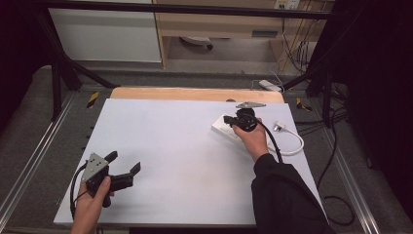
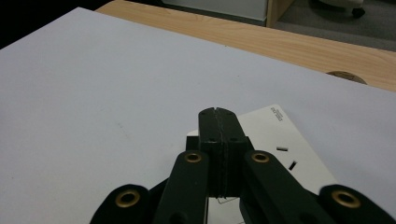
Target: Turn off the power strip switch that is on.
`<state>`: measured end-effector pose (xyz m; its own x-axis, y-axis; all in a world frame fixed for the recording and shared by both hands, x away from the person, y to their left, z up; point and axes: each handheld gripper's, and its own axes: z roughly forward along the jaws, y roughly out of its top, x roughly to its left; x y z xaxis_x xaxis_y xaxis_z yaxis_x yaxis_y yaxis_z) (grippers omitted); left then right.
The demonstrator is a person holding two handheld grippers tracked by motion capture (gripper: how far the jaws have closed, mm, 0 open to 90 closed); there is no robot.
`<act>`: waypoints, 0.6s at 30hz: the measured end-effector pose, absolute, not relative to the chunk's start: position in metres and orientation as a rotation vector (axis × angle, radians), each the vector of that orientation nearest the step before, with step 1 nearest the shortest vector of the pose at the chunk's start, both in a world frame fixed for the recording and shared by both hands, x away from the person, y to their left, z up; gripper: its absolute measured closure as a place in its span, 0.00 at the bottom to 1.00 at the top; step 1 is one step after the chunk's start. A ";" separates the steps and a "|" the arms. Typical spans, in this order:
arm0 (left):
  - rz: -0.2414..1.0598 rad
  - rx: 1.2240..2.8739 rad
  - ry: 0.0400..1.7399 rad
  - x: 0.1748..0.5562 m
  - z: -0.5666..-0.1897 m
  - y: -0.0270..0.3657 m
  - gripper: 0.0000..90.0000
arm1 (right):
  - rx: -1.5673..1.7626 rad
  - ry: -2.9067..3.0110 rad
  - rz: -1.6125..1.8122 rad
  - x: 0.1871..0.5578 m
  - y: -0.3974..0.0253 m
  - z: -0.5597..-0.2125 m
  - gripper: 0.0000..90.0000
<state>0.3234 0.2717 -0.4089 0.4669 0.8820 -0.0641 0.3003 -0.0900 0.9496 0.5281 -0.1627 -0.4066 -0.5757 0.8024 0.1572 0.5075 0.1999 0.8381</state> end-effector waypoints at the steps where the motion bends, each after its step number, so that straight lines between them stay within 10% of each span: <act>1: 0.675 1.639 1.039 0.323 -0.409 0.272 0.05 | 1.233 2.168 1.317 0.528 -0.162 -0.407 1.00; 18: 0.675 1.639 1.037 0.323 -0.409 0.271 0.06 | 1.249 2.185 1.283 0.529 -0.156 -0.414 1.00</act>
<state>0.3234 0.2714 -0.4089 0.4680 0.8815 -0.0633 0.2991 -0.0906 0.9499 0.5288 -0.1561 -0.4142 -0.5688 0.8085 0.1509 0.5258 0.2164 0.8226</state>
